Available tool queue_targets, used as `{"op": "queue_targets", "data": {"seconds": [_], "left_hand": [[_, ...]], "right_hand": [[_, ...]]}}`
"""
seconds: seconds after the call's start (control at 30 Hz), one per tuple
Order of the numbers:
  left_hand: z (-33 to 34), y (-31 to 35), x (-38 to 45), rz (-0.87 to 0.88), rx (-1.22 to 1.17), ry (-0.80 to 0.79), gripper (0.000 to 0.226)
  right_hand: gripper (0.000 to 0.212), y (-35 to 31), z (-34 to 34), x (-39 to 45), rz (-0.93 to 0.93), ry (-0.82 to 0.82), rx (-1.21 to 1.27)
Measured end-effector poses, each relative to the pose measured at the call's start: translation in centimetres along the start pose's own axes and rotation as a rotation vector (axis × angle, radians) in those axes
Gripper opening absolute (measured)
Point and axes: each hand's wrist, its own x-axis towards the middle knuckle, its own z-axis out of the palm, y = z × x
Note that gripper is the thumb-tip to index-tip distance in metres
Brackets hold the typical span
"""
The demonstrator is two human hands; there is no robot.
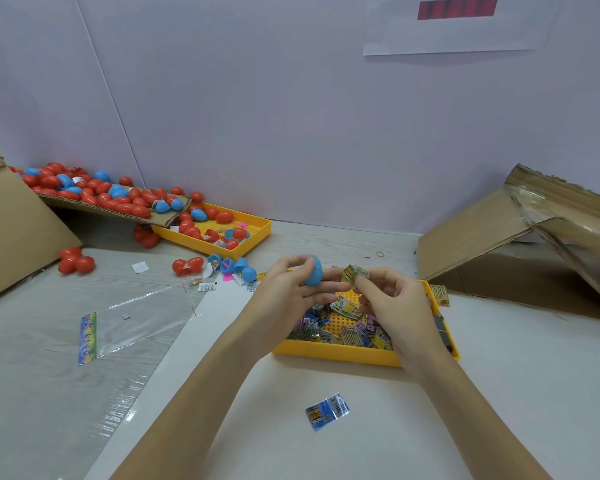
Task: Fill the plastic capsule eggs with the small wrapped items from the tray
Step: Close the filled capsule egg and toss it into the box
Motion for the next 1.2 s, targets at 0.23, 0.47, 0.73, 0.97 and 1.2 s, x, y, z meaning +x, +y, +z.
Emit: {"op": "queue_targets", "data": {"seconds": [0.23, 0.47, 0.73, 0.97, 1.2], "left_hand": [[-0.3, -0.3, -0.2, 0.048, 0.165, 0.103, 0.030], [-0.2, -0.1, -0.2, 0.050, 0.091, 0.040, 0.040], [-0.4, 0.1, 0.1, 0.057, -0.024, -0.094, 0.031], [0.3, -0.9, -0.2, 0.172, 0.295, -0.011, 0.031], [0.0, -1.2, -0.2, 0.193, 0.319, -0.029, 0.019]], "right_hand": [[0.017, 0.0, 0.0, 0.1, 0.080, -0.026, 0.020], [0.020, -0.1, 0.0, 0.2, 0.080, -0.057, 0.157], [0.007, 0.2, -0.3, 0.6, 0.078, -0.022, 0.110], [0.017, 0.2, -0.4, 0.4, 0.019, -0.044, 0.086], [0.022, 0.3, -0.3, 0.4, 0.047, -0.024, 0.101]]}}
